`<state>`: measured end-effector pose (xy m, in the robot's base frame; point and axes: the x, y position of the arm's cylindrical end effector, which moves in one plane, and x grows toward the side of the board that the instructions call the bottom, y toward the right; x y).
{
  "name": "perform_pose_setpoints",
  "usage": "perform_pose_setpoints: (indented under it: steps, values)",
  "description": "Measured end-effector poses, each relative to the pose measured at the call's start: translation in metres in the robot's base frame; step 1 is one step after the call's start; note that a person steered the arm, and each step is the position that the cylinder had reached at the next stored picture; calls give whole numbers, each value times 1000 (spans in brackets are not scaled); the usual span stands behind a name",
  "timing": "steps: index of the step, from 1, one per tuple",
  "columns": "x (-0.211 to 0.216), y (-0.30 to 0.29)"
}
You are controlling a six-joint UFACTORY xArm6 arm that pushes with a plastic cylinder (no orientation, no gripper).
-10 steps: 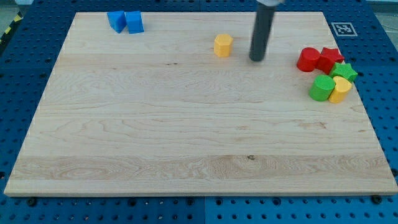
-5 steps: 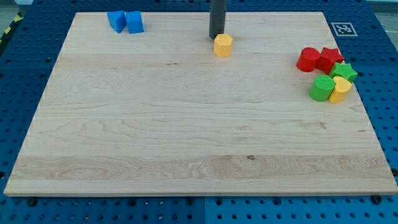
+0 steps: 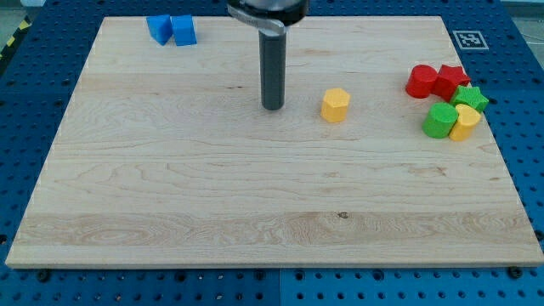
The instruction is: Move the yellow hexagon in between the green circle and red circle
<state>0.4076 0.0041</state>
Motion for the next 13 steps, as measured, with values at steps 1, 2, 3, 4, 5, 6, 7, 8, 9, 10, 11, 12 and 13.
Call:
perform_pose_setpoints:
  steps: [1, 2, 3, 4, 5, 6, 7, 8, 9, 10, 11, 12, 13]
  values:
    - [12, 49]
    - [11, 109]
    - [8, 138]
    - [3, 102]
    - [-25, 74]
    - [-40, 77]
    - [-40, 98]
    - [-40, 130]
    - [-37, 163]
    - [-36, 161]
    - [-36, 124]
    - [-15, 116]
    - [0, 135]
